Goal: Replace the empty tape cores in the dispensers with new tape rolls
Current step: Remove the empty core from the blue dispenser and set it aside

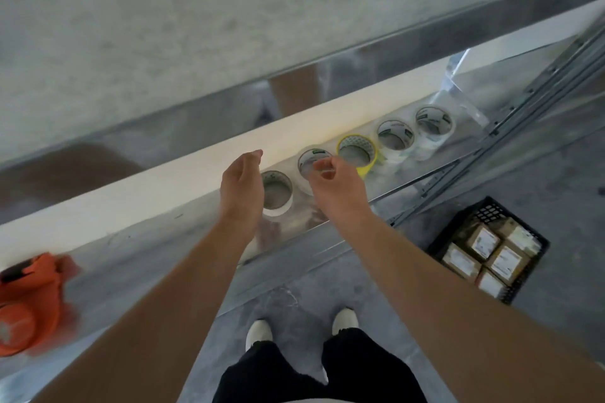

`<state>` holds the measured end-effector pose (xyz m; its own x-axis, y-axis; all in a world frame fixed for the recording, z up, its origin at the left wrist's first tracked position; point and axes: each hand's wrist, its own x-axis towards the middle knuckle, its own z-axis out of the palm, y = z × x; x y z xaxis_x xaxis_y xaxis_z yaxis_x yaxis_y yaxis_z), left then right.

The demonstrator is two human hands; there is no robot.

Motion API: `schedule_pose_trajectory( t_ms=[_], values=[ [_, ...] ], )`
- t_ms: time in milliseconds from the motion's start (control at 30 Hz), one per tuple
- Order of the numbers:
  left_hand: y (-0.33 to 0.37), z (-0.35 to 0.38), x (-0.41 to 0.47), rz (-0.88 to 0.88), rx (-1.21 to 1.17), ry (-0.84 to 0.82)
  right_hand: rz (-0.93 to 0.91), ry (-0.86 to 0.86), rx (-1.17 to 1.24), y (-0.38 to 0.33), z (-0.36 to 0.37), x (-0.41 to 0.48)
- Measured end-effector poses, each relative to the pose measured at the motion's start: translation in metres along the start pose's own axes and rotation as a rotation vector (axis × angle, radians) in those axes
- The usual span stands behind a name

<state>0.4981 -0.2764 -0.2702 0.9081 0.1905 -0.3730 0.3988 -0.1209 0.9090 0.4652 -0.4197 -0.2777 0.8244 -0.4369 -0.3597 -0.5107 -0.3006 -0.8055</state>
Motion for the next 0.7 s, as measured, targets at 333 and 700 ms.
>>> schedule_pose_trajectory(
  t_ms=[333, 700],
  values=[
    [0.02, 0.051, 0.013, 0.079, 0.133, -0.129, 0.0, -0.015, -0.034, 0.003, -0.039, 0.023],
    [-0.01, 0.069, 0.038, 0.18, 0.805, -0.205, 0.074, -0.093, -0.039, 0.019, -0.036, 0.042]
  ],
)
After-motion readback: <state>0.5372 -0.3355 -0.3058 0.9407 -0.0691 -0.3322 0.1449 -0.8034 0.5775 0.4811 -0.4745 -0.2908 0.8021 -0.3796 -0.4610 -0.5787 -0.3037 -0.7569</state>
